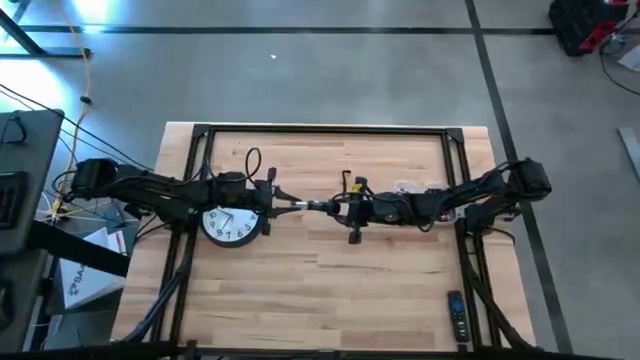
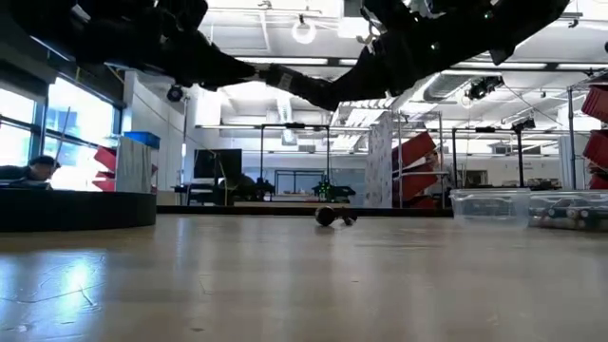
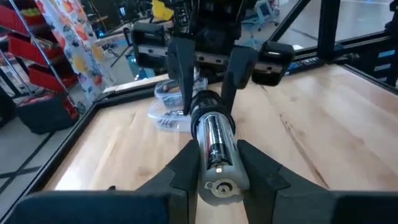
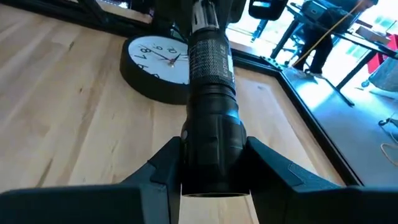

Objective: Insert battery
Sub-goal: Insert the white battery case into the black flashlight

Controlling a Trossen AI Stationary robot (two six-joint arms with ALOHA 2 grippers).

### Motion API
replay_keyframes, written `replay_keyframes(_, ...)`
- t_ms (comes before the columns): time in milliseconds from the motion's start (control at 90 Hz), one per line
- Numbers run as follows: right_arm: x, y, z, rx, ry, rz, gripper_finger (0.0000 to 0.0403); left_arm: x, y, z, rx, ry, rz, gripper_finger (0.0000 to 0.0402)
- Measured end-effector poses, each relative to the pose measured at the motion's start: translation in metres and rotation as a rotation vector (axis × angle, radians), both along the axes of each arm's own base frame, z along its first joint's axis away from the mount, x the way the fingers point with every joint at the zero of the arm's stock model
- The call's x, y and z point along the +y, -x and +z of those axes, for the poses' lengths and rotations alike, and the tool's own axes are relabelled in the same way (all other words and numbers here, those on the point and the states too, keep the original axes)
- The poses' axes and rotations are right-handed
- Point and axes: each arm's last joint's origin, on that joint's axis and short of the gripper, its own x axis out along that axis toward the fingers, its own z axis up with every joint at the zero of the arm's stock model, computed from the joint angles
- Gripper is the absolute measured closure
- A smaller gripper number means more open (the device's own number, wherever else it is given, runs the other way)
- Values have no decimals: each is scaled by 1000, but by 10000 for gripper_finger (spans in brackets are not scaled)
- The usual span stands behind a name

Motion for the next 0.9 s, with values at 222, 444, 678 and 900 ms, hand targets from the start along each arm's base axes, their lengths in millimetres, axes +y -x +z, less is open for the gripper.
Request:
replay_keyframes(222,0,0,-1,7,0,-1,294,0,0,-3,23,0,6,338)
replay_keyframes(444,-5,1,-2,18,-26,-27,294,1,0,-3,29,-7,39,338)
replay_keyframes(678,-6,1,-3,27,-43,-8,294,2,-2,-8,53,-9,54,338)
replay_keyframes(900,-6,-4,-13,39,-51,-10,294,2,-14,-12,83,-7,44,338)
